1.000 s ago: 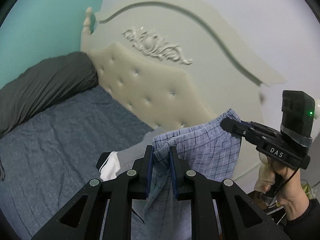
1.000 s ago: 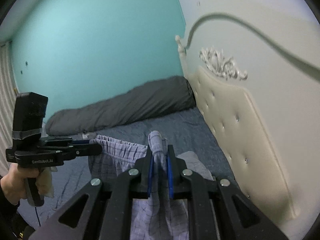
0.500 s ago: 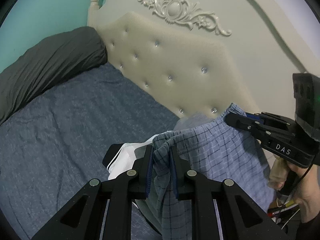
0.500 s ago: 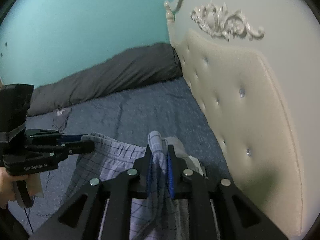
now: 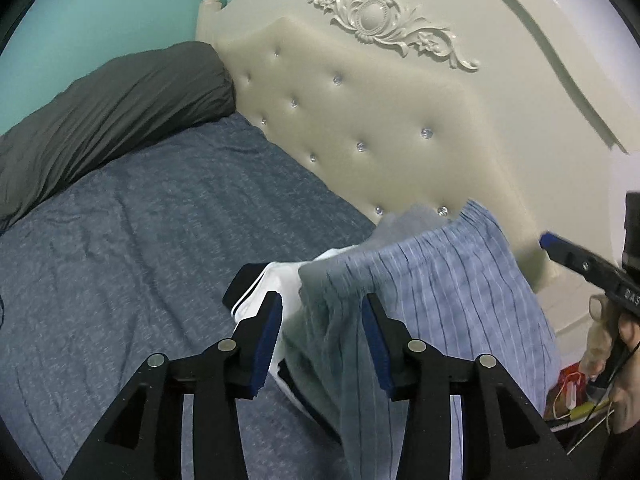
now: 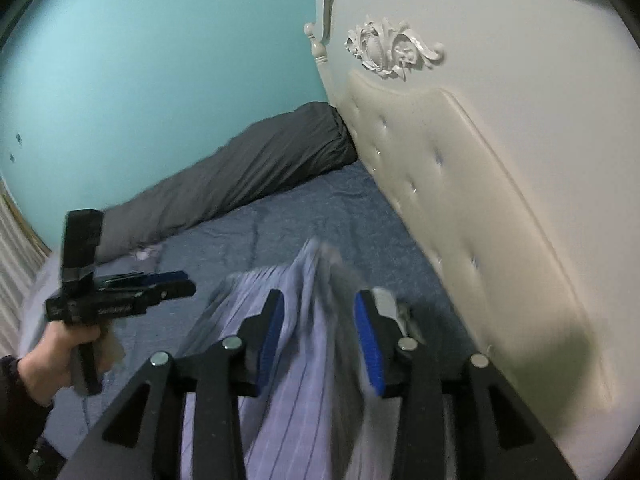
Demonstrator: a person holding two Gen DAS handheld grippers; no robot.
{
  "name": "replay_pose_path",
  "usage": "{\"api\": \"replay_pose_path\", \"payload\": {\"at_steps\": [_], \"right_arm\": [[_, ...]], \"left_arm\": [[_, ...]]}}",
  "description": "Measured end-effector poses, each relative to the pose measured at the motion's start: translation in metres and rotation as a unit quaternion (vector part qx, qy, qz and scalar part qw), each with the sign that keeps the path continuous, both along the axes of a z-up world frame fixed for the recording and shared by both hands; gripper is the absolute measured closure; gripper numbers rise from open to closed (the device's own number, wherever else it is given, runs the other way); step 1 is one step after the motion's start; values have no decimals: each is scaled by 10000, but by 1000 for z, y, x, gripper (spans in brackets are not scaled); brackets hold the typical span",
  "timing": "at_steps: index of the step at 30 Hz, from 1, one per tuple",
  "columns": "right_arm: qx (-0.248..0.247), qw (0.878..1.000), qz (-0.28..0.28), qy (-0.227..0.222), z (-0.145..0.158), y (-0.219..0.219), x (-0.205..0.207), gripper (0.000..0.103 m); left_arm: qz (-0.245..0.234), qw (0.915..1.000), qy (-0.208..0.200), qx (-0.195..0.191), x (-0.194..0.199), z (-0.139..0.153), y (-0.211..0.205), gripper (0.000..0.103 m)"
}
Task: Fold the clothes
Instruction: 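Lower the shorts onto the folded clothes stack and open both grippers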
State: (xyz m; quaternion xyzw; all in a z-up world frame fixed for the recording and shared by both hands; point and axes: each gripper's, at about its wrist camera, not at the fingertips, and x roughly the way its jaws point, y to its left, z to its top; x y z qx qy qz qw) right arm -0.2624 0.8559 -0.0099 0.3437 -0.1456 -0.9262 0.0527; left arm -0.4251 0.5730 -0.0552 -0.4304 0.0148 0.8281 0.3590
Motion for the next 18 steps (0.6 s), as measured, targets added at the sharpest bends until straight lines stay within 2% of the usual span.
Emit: {"api": "replay_pose_path", "payload": {"at_steps": [4, 8, 12, 14, 16, 18], "right_arm": [[-125, 9997, 101, -205, -13, -3, 23, 66], [-335, 9991, 112, -237, -21, -4, 23, 66], [-223, 9986, 132, -452, -29, -11, 16, 67], [-209, 9981, 127, -564, -35, -13, 12, 73], [-233, 9982, 139, -537, -38, -14, 14, 94], [-246, 9986, 123, -449, -39, -14, 16, 100]], "left_arm": [[-57, 10000, -9, -20, 18, -3, -7, 58], [-41, 9999, -122, -23, 31, -10, -9, 58], [-64, 9998, -65, -193, 41, -17, -6, 58], [-79, 9996, -81, -249, 45, -22, -5, 58], [-81, 9995, -75, -312, 48, -27, -5, 58], [-80, 9991, -26, -416, 49, -32, -5, 58]]}}
